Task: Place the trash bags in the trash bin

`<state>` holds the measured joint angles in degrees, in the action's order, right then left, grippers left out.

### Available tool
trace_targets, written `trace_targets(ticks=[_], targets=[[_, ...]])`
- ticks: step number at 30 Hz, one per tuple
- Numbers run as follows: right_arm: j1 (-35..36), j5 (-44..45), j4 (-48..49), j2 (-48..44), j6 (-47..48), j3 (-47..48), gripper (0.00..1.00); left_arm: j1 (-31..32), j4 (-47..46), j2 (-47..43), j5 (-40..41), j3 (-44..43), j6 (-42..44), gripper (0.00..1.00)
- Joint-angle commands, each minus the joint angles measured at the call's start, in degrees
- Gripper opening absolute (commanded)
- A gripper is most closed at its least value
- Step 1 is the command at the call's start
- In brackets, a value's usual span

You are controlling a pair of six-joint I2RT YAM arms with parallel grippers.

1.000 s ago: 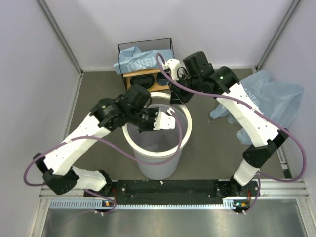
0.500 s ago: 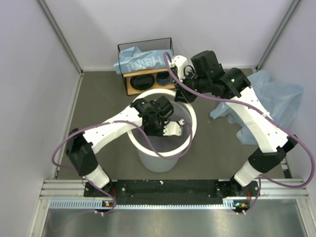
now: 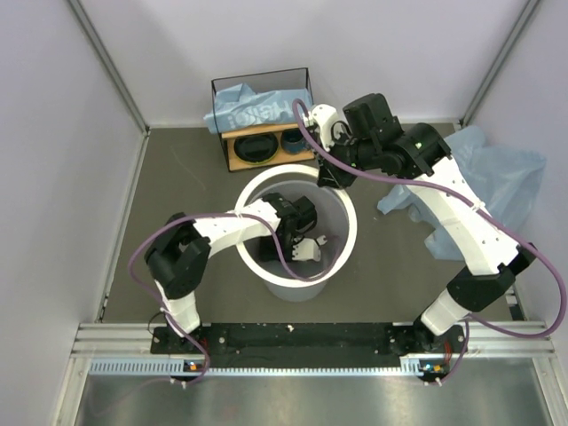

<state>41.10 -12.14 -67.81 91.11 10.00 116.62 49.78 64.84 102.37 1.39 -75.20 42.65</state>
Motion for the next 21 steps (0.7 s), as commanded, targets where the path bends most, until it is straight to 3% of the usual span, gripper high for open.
trace_targets(ticks=[1, 21], targets=[[0.82, -5.52, 5.67, -3.05, -6.31, 3.09, 0.0, 1.54, -1.82, 4.5, 5.99, 0.93, -1.26, 0.0], [5.03, -15.81, 6.46, -7.78, -8.51, 10.03, 0.0, 2.16, -0.94, 13.3, 1.95, 1.28, 2.96, 0.0]])
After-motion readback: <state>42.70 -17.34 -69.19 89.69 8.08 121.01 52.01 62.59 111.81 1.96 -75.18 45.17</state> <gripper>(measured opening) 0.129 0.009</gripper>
